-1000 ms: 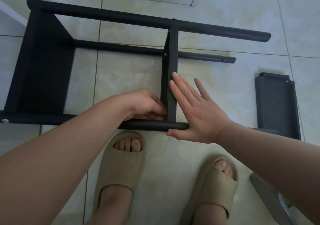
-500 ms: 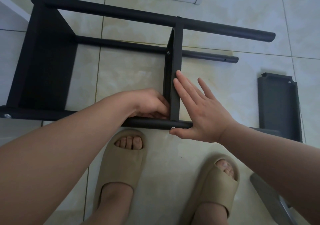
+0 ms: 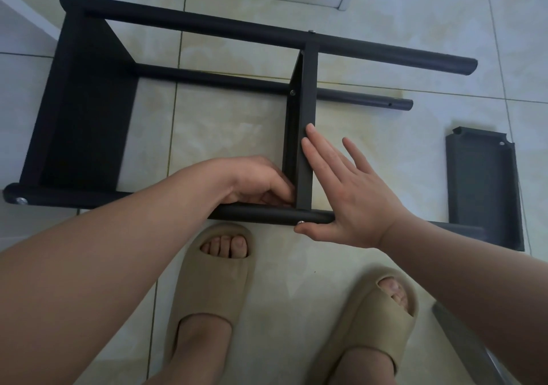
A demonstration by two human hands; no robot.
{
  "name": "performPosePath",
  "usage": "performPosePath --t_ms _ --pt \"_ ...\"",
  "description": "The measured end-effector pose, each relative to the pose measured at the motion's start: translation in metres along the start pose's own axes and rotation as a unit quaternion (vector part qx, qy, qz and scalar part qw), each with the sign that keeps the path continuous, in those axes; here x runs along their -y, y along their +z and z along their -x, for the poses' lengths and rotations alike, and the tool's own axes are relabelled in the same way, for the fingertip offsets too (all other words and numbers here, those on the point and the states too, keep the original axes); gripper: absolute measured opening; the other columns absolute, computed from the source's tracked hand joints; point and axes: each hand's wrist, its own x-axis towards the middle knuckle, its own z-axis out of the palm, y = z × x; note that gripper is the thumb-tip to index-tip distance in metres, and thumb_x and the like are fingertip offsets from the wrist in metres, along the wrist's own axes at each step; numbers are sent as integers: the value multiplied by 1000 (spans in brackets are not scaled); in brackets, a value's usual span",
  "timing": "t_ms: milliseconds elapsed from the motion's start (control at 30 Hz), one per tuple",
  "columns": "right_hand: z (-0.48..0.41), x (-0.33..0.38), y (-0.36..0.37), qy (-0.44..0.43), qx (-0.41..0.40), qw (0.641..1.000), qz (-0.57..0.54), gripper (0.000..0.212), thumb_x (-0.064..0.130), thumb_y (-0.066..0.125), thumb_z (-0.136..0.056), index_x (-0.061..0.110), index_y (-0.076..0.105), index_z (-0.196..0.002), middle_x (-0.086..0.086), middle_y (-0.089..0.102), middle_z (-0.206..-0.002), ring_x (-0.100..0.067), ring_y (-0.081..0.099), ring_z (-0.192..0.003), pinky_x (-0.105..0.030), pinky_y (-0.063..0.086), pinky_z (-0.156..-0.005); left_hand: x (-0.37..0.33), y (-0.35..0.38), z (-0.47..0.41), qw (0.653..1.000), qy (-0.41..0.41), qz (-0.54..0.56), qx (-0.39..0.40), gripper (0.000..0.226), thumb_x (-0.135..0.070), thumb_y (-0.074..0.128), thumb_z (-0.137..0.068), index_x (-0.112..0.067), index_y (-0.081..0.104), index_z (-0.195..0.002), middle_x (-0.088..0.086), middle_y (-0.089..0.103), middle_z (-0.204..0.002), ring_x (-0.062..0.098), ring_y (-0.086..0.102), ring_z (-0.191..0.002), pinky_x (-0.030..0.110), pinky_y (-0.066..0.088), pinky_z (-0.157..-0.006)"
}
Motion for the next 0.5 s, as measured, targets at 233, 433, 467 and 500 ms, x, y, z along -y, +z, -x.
performPosePath --t_ms 233,433,467,500 --pt "0 0 2 -2 -10 1000 -4 116 82 42 -82 3 9 -161 -10 -2 -170 -19 7 -157 -52 11 -126 0 1 -2 1000 -9 -9 -1 10 2 66 -84 0 74 -88 16 76 -88 23 75 -78 31 60 -79" --pt "0 -1 2 -3 -12 1000 -4 115 82 40 -82 3 9 -161 -10 -2 -170 -19 9 -157 -53 13 -125 0 1 -4 1000 -17 -20 -1 10 -5 67 -86 -2 75 -92 16 77 -93 27 74 -88 38 57 -91" --pt "1 -1 2 -3 -11 1000 -5 115 82 39 -82 4 9 -161 -10 -2 -170 -19 9 -157 -53 13 -125 1 2 -4 999 -12 -31 -2 9 -5 67 -86 -3 75 -89 15 77 -91 27 74 -88 38 56 -92" --pt "1 -1 2 -2 -10 1000 -6 115 82 39 -83 4 9 -161 -10 -3 -170 -19 9 -157 -53 12 -125 1 2 -4 999 -8 -41 -2 8 -4 67 -86 -5 75 -87 14 77 -90 25 73 -86 37 56 -92"
